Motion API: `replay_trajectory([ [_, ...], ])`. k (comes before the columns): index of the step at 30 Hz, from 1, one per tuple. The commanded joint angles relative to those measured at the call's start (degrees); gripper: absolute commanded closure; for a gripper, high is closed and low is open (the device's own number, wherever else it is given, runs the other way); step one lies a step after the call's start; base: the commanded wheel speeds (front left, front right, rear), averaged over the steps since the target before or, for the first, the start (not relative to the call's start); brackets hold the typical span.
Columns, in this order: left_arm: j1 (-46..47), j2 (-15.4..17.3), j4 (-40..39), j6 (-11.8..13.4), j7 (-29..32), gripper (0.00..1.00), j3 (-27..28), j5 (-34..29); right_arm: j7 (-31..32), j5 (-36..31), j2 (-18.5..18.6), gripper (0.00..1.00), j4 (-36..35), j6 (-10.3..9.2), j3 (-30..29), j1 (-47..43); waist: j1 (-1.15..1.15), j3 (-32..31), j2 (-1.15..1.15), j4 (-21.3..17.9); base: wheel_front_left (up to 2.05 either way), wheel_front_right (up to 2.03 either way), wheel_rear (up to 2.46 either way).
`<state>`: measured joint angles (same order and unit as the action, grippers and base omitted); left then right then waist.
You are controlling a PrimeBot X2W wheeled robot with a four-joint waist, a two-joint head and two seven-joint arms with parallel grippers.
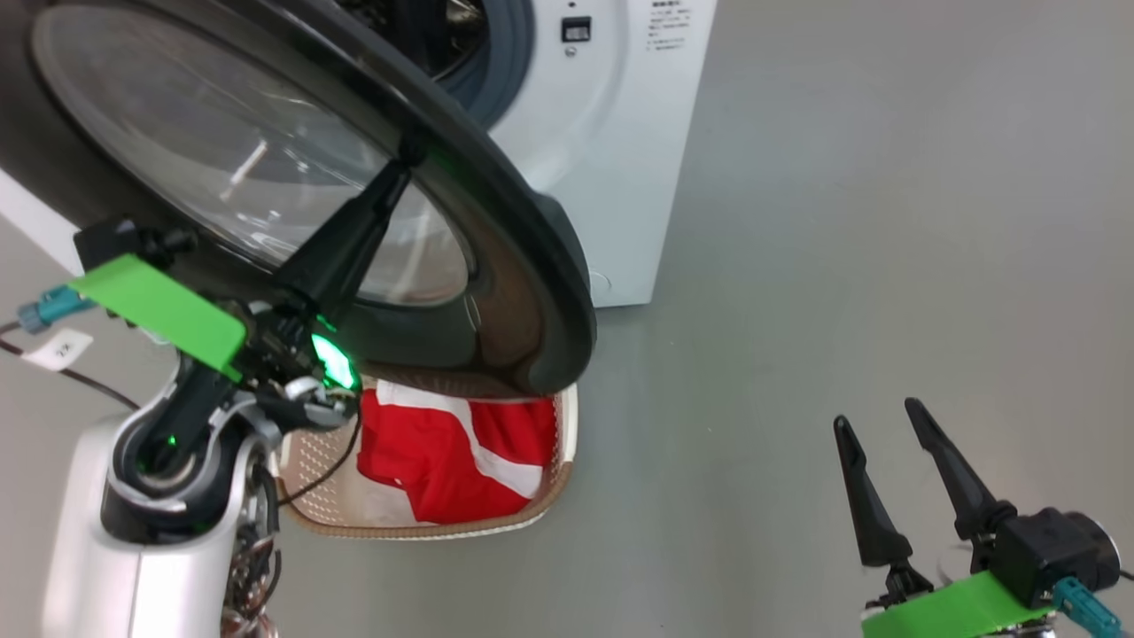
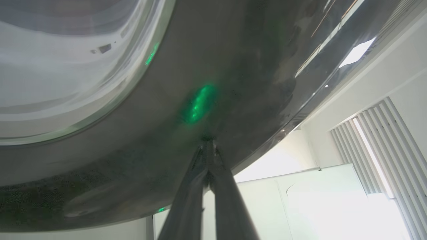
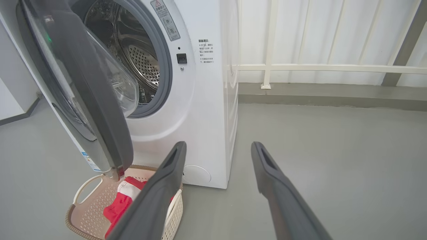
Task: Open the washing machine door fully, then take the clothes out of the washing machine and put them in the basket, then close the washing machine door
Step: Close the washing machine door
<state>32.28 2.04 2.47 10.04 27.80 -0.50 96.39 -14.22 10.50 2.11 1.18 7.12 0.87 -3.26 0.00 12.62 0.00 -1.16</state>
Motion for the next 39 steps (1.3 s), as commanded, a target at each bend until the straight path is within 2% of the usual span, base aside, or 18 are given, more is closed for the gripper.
replay_trajectory([
  [1,2.1,0.8,-0.9,-0.8,-0.3,1.00,1.4,-0.2,-0.6,-0.4,0.8,0.00,-1.4,0.36,1.5,2.0,0.00,0.9,0.00,-0.9,0.00,0.00,0.00],
  [25,15.6,1.2,10.6,-5.1,-2.7,1.00,2.3,-1.8,-0.7,-0.7,0.8,0.00,-1.7,0.36,2.0,5.0,0.00,7.8,0.00,-5.3,0.00,0.00,0.00],
  [39,20.7,1.6,17.0,-7.3,-3.0,1.00,2.4,-2.7,-0.8,-0.6,0.8,0.00,-1.1,0.36,2.8,5.7,0.00,8.6,0.00,-6.8,0.00,0.00,0.00],
])
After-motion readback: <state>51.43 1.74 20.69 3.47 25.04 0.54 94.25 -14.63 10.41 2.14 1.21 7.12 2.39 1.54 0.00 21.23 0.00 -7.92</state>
